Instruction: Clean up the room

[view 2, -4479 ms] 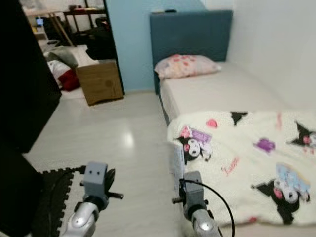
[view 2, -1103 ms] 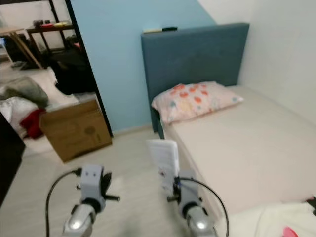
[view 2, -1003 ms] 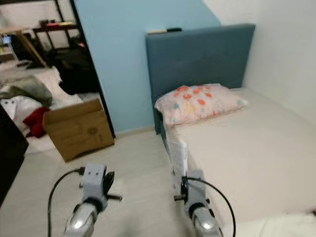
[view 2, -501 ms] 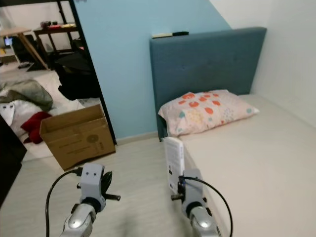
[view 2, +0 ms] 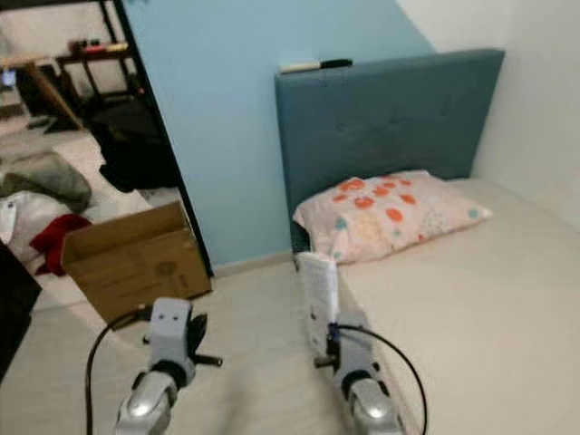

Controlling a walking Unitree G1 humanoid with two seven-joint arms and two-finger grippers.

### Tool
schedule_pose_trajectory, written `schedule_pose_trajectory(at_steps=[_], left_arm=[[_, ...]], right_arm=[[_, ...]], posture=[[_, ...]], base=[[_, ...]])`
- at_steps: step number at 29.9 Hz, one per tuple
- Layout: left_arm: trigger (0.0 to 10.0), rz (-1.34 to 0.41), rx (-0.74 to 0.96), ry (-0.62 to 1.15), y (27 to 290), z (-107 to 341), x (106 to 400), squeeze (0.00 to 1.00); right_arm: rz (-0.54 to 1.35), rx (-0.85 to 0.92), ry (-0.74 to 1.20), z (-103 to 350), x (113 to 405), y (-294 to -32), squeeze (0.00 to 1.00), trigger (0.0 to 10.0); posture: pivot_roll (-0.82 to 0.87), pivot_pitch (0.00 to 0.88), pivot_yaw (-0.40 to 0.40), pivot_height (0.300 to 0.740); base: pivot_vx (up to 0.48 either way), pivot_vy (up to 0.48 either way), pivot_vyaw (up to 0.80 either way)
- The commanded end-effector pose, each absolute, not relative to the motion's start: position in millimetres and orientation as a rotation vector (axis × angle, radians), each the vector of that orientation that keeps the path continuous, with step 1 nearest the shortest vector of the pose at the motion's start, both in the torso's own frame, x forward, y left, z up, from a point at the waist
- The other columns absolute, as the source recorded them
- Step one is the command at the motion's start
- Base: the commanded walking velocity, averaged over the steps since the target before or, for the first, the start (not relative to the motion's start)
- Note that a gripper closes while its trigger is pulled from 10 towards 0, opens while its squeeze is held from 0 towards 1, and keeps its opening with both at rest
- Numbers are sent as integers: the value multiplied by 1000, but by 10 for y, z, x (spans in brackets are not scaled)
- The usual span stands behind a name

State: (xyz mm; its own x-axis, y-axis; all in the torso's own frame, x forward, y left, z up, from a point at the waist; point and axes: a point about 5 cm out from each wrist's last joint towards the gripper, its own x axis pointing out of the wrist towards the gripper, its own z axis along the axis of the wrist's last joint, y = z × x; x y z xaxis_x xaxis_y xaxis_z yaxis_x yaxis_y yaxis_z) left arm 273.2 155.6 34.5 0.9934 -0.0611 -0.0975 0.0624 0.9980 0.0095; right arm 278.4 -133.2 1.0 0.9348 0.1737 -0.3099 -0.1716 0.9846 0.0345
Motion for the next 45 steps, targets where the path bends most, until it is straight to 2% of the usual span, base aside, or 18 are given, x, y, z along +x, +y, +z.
schedule_pose_trajectory(at_steps=[1, 10, 19, 38, 45], left_arm=[[10000, -48, 28, 118, 1616, 303, 2703, 0], [10000, -42, 26, 119, 1607, 296, 2690, 0], [10000, -39, 26, 119, 1620, 297, 2689, 0], [10000, -37, 31, 118, 1633, 295, 2684, 0], [10000, -42, 45, 114, 1636, 292, 2677, 0]], right_arm=[[204, 22, 293, 39, 2791, -1229, 0, 10000], [208, 29, 293, 48, 2804, -1231, 0, 10000], [206, 33, 297, 47, 2809, -1227, 0, 10000], [209, 23, 292, 52, 2813, -1216, 0, 10000], [209, 22, 297, 39, 2800, -1215, 0, 10000]], posture=[[33, 8, 24, 740], [34, 13, 19, 740], [33, 12, 21, 740], [36, 12, 23, 740], [38, 13, 24, 740]], base=[[360, 0, 0], [360, 0, 0], [358, 0, -582], [347, 0, 0], [0, 0, 0]])
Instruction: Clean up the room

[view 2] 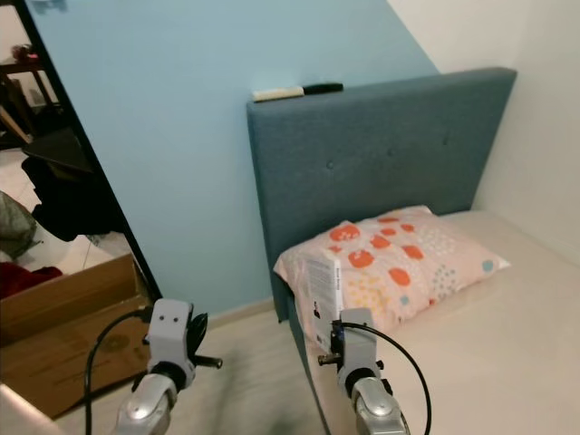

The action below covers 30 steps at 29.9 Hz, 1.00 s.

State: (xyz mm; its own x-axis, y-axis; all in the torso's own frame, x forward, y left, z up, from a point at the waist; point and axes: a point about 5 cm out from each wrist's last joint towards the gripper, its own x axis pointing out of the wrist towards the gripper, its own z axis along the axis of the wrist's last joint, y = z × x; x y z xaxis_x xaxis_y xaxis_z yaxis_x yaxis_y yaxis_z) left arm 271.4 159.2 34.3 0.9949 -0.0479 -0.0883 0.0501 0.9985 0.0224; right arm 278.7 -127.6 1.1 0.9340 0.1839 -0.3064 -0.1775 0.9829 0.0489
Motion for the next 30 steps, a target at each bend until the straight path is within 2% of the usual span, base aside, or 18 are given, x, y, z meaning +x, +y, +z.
schedule_pose_trajectory(at_steps=[1, 30], left_arm=[[10000, -44, 50, 111, 1638, 293, 2674, 0], [10000, -78, 51, 113, 1607, 289, 2690, 0]], right_arm=[[210, 24, 299, 33, 2793, -1214, 0, 10000], [203, 23, 303, 11, 2764, -1227, 0, 10000]], posture=[[38, 13, 24, 740], [32, 0, 31, 740]], base=[[0, 0, 0], [0, 0, 0]])
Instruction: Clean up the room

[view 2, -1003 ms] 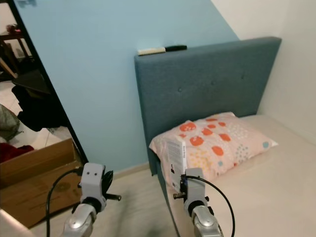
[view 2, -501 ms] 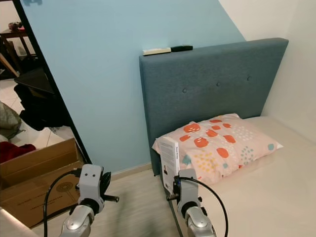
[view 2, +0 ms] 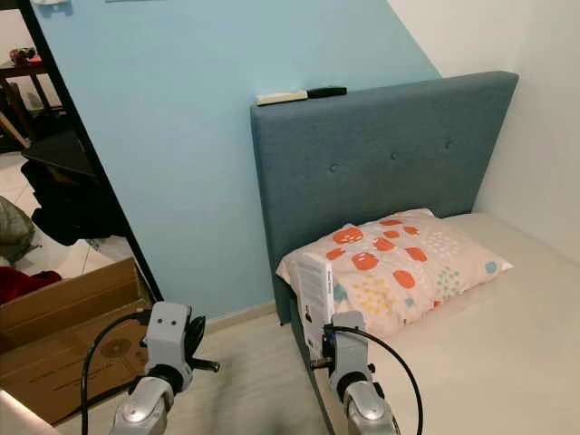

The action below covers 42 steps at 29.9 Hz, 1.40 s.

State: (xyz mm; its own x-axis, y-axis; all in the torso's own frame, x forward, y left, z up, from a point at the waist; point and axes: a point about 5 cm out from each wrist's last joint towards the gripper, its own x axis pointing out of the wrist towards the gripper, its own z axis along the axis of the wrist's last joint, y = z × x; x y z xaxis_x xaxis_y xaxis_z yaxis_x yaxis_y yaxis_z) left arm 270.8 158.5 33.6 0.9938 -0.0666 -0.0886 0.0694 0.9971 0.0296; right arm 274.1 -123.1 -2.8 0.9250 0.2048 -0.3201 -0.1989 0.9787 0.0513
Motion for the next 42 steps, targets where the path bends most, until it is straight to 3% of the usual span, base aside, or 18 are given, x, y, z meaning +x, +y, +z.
schedule_pose_trajectory(at_steps=[1, 19, 26, 38, 42], left_arm=[[10000, -82, 54, 114, 1605, 289, 2692, 0], [10000, -71, 49, 121, 1614, 279, 2692, 0], [10000, -83, 53, 107, 1605, 298, 2695, 0], [10000, -94, 77, 102, 1591, 302, 2688, 0], [10000, -121, 109, 107, 1556, 295, 2687, 0]], right_arm=[[203, 23, 303, 12, 2765, -1225, 0, 10000], [203, 20, 301, 18, 2774, -1229, 0, 10000], [203, 21, 302, 18, 2773, -1229, 0, 10000], [198, 25, 304, 12, 2767, -1229, 0, 10000], [196, 25, 304, 11, 2766, -1232, 0, 10000]], posture=[[34, 0, 31, 740], [32, 0, 27, 740], [34, 0, 28, 740], [35, 7, 28, 740], [33, 8, 29, 740]], base=[[0, 0, 0], [0, 0, 0], [0, 480, 0], [0, 0, 0], [0, -420, 0]])
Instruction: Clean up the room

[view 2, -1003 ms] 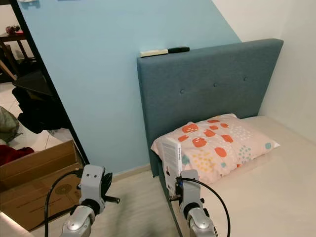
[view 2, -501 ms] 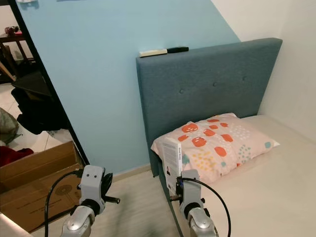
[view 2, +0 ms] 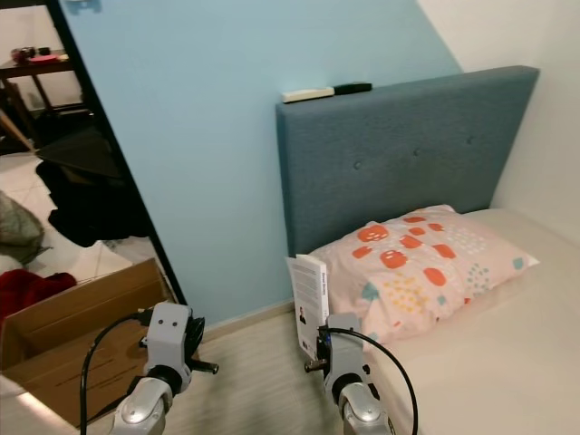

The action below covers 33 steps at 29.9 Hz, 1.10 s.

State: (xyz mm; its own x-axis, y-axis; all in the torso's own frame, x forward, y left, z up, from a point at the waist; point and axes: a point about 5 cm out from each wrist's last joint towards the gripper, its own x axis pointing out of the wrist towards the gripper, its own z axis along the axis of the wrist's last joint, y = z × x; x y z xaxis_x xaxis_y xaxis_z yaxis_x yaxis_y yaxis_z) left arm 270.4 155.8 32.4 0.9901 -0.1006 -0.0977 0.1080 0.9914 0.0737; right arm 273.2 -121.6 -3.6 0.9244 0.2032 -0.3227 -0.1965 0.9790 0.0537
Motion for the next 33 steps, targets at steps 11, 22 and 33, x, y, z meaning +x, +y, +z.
schedule_pose_trajectory(at_steps=[11, 22, 33], left_arm=[[10000, -93, 83, 133, 1553, 265, 2702, 0], [10000, -107, 98, 154, 1538, 230, 2693, 0], [10000, -253, 178, 164, 1433, 179, 2630, 0]], right_arm=[[190, 20, 303, 13, 2768, -1256, 0, 10000], [187, -3, 294, 34, 2788, -1285, 0, 10000], [134, -315, 283, 141, 2916, -1630, 0, 10000]], posture=[[25, 11, 33, 740], [21, 15, 28, 740], [8, 18, 22, 740]], base=[[0, -140, 0], [0, 0, 0], [0, 0, 0]])
